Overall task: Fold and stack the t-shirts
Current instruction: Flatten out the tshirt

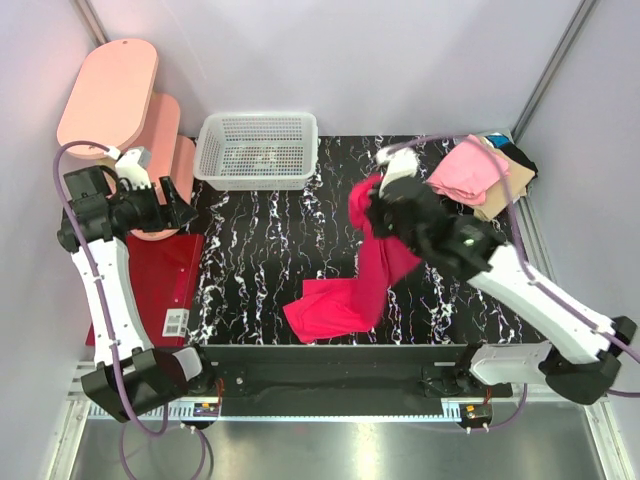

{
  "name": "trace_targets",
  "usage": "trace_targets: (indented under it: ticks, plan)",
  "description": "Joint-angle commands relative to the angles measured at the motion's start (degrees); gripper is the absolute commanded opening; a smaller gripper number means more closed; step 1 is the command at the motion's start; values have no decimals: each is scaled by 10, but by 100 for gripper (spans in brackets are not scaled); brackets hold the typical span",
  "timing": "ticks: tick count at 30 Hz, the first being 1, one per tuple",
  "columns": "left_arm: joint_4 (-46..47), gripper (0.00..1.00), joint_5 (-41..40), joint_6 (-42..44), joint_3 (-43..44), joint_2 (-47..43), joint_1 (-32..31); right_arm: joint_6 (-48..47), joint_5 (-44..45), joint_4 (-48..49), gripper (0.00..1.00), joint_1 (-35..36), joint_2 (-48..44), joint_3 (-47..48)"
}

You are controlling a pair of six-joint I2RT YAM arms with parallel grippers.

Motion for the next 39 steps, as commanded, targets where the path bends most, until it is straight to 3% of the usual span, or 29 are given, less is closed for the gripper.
trace_targets:
  ticks: [1, 6, 9, 12, 13, 15, 16, 18, 22, 30, 34, 39]
  plan:
    - [0, 75, 19, 14, 27, -8, -20, 106, -22, 5, 0, -4, 2, -87]
    - [-1, 75, 9, 7, 31, -7, -28, 79, -113, 21, 0, -3, 119, 8]
    - [7, 72, -19, -15, 46, -23, -11, 46, -160, 31, 0, 14, 206, 136]
    - [15, 68, 17, -28, 75, -30, 65, 8, -190, 23, 0, 42, 294, 299]
    - [2, 68, 25, -26, 84, -27, 93, -1, -195, 15, 0, 50, 315, 394]
    - [-9, 68, 34, -20, 94, -17, 124, -23, -204, -39, 0, 67, 394, 511]
    - [-11, 68, 48, -19, 93, -15, 157, -29, -215, -62, 0, 70, 426, 643]
    - [-13, 68, 64, -11, 80, -16, 205, -30, -247, -114, 0, 71, 504, 786]
    - [-25, 68, 93, 18, 54, -18, 231, -13, -275, -30, 0, 71, 465, 699]
    - [-26, 68, 117, 31, 27, -12, 231, -31, -277, 3, 0, 59, 470, 751]
    - [-30, 68, 127, 31, 22, -19, 231, 37, -341, 52, 0, 4, 476, 746]
    - [-40, 69, 134, 50, -6, -41, 231, 58, -409, 84, 0, -2, 513, 753]
